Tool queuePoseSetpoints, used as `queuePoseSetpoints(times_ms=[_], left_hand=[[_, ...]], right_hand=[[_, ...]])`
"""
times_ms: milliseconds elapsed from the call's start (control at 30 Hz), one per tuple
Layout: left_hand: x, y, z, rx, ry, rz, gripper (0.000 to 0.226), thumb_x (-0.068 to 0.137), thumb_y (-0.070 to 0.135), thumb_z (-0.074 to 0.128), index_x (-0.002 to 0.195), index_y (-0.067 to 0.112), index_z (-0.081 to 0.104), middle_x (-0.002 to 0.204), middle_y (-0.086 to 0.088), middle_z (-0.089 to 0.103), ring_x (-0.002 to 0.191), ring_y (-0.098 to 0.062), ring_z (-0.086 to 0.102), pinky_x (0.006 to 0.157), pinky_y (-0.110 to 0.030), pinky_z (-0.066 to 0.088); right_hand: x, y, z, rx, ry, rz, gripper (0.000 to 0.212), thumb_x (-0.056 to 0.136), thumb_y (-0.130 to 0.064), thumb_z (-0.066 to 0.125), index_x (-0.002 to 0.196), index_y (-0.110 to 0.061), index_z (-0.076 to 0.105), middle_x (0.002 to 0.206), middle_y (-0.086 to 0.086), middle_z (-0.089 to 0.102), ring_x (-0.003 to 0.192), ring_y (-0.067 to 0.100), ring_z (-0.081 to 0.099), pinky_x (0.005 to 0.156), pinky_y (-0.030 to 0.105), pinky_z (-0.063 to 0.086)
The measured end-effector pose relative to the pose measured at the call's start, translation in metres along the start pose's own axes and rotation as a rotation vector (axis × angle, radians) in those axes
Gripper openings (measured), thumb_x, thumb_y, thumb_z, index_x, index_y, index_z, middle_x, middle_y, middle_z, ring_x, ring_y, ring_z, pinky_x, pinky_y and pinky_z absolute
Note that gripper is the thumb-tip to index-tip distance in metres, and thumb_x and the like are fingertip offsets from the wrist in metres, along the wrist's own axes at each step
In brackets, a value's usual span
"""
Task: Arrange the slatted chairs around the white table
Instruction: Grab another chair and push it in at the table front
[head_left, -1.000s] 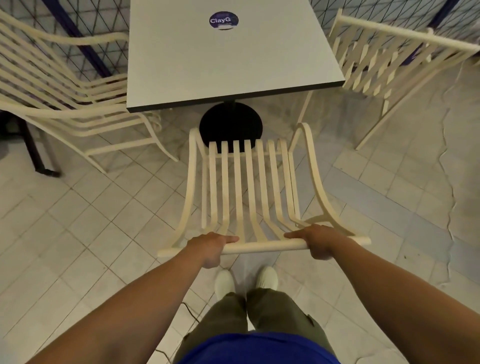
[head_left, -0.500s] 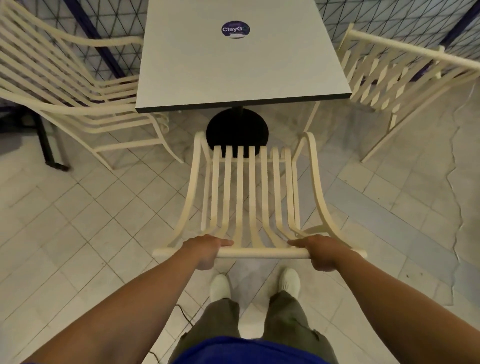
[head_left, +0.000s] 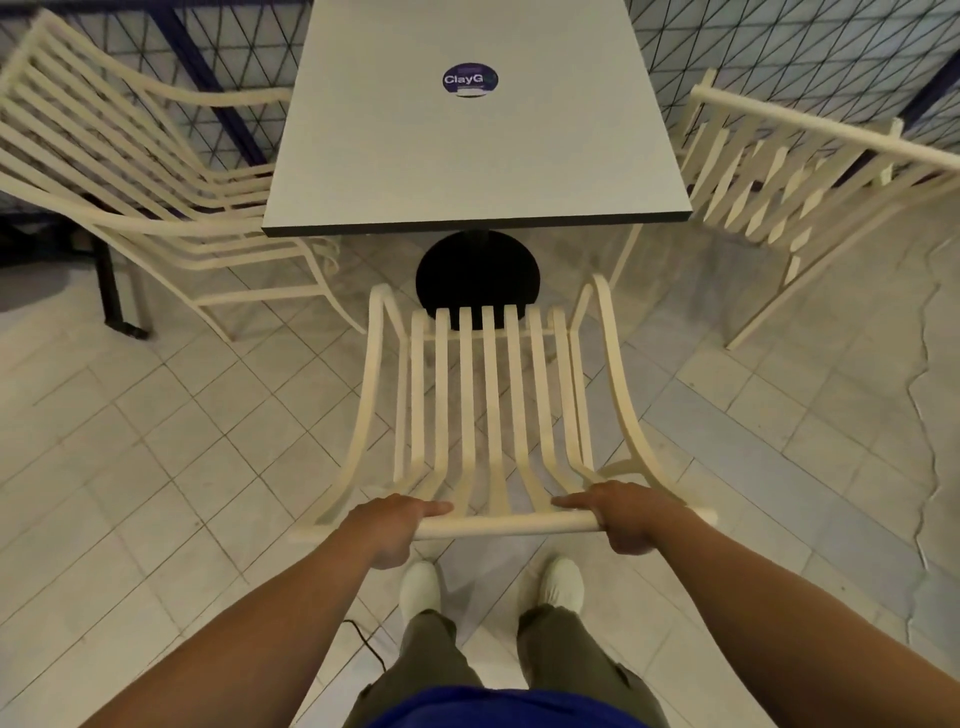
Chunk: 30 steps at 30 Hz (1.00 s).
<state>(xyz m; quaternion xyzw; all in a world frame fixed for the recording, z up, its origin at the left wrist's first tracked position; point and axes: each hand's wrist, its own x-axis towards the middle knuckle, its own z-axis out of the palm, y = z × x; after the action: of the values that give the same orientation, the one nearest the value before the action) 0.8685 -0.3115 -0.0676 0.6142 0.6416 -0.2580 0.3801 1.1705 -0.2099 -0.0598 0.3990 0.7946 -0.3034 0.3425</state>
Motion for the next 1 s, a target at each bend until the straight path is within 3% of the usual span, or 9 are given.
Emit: queuePoseSetpoints(times_ms=[333,1000], left_hand=[[0.005,0.001,-0.009,-0.028,-0.012,0.025,0.091,0.092,-0.005,0.05,0.151,0.058,0.02,0.132,-0.003,0.053,0.09,-0.019,0.055,0.072,-0.03,0.047],[0.006,-0.016,-0.013,-0.049,-0.032,0.035,0.092,0.092,-0.004,0.054,0.149,0.061,0.021,0.125,-0.002,0.054,0.096,-0.021,0.061,0.083,-0.034,0.055]], right_hand=[[0.008,0.004,-0.003,-0.022,0.009,-0.005,0.09,0.084,-0.002,0.064,0.149,-0.05,0.025,0.132,0.0,0.052,0.108,0.021,0.057,0.092,0.035,0.051],[0.014,-0.012,0.0,0.024,0.027,0.004,0.087,0.087,0.0,0.062,0.149,-0.049,0.026,0.131,0.0,0.053,0.106,0.02,0.057,0.091,0.031,0.047]])
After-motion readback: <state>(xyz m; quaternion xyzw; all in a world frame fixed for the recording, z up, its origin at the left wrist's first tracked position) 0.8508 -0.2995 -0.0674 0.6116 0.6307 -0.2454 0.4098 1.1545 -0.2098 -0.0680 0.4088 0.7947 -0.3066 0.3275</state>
